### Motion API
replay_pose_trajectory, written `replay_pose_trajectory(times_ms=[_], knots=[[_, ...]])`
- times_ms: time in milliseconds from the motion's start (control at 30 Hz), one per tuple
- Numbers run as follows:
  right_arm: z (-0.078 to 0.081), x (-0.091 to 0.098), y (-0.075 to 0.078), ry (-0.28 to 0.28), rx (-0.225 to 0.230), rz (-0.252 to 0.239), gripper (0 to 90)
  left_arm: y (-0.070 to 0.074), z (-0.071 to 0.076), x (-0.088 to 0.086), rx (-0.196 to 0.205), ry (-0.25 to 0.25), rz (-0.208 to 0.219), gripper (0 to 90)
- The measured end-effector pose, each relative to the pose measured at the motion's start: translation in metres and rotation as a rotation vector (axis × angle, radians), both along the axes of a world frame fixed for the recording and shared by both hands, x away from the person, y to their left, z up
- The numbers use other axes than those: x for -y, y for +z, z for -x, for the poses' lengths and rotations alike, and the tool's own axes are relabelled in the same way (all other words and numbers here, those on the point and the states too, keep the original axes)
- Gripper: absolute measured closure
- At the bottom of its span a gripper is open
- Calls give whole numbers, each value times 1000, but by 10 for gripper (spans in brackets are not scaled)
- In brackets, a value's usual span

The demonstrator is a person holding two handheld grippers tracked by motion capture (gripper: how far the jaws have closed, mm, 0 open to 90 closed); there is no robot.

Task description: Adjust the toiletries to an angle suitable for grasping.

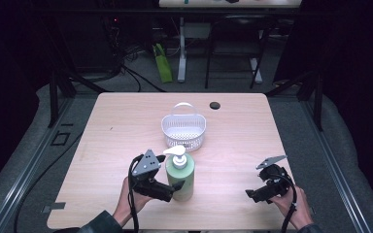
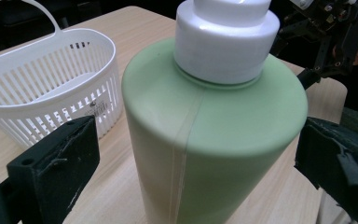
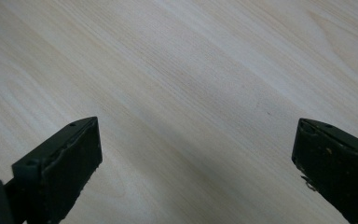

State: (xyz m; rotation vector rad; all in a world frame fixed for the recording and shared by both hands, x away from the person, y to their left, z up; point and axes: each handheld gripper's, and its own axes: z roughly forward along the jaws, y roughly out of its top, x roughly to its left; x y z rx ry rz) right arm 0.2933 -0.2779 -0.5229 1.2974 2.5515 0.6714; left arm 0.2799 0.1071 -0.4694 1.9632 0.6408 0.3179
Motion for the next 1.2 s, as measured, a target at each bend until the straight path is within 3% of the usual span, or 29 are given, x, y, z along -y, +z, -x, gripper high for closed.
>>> replay_pose_trajectory(times_ms=[333,533,1200], knots=[[0,0,0,0,-2,0,11,0,-2,9,20,20,-9,1],[0,0,0,1,1,3,11,-1,-2,12,28,17,-5,65],[0,1,1,-1,0,3,15,-3,-3,18,47,17,-3,114]])
